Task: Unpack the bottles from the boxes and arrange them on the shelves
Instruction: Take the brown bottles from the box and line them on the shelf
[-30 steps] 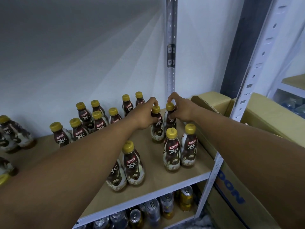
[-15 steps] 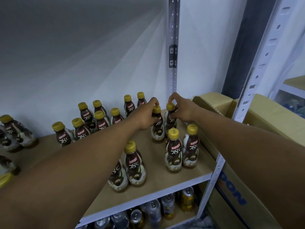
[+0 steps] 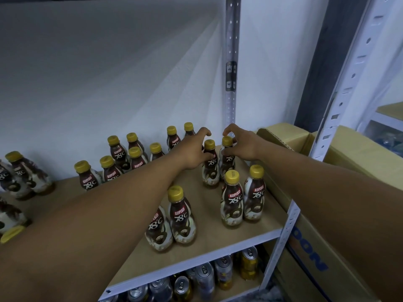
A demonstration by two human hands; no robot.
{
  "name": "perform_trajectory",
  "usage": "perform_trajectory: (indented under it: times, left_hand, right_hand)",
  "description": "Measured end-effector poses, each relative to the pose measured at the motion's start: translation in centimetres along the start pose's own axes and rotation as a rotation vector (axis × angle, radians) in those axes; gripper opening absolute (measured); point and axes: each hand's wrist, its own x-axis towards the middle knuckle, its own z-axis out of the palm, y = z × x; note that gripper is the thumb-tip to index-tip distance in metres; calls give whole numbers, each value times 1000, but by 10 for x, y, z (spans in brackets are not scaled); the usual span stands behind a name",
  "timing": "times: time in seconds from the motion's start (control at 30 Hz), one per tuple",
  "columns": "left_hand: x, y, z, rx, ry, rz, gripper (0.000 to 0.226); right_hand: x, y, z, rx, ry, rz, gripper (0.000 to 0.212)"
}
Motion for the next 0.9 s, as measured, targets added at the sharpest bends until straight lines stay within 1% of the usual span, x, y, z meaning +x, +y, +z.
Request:
perform_trajectory:
  times: [0.07, 0.17, 0.23, 0.33, 0.43, 0.53, 0.67, 0.8, 0.9]
  left_hand:
    - [-3, -3, -8, -20, 11, -11, 58]
    - [-13, -9, -25, -66, 50, -7, 41]
    - [-23, -14, -39, -111, 108, 2, 28]
    - [-41, -29, -61, -136, 228, -8, 17]
    - [-57, -49, -78, -109, 328, -12, 11]
    - [-72, -68, -89, -73, 351, -52, 9]
    - [-85, -95, -97, -62, 322, -136, 15]
    - [-90, -110, -92, -60, 274, -183, 23]
    - [-90, -117, -88, -45, 262, -192, 29]
  right_hand:
    - [-1, -4, -4, 6, 15, 9, 51]
    - [-1, -13, -10, 18, 90, -4, 39]
    - [-1, -25, -12, 10, 176, -45, 28]
    - [1, -51, -11, -34, 286, -124, 16]
    - [7, -78, -2, -40, 299, -198, 12]
    - [12, -103, 11, -16, 272, -248, 10]
    - [22, -130, 34, -8, 227, -290, 12]
    - [32, -141, 54, -10, 164, -283, 11]
    - [38, -143, 66, -31, 105, -271, 16]
